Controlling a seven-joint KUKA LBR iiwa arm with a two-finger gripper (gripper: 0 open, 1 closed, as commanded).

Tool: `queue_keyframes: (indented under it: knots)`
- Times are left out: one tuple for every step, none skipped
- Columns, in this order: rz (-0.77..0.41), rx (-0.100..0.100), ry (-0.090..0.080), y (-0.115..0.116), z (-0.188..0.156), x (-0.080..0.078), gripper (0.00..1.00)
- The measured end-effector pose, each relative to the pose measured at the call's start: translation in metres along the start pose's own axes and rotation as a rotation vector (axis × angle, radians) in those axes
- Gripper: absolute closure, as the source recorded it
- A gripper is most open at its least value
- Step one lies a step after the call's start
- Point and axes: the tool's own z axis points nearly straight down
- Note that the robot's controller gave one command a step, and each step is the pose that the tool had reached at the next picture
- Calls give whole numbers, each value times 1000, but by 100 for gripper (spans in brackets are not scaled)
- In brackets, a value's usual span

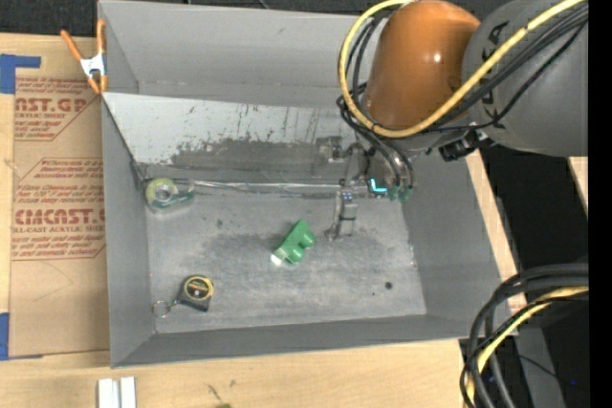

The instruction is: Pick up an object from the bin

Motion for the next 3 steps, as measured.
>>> queue_keyframes:
  knots:
    - [-361,0,0,6,123,23,0]
    - [-360,0,-6,6,120,21,100]
    - [-288,2,-17,1,-33,24,100]
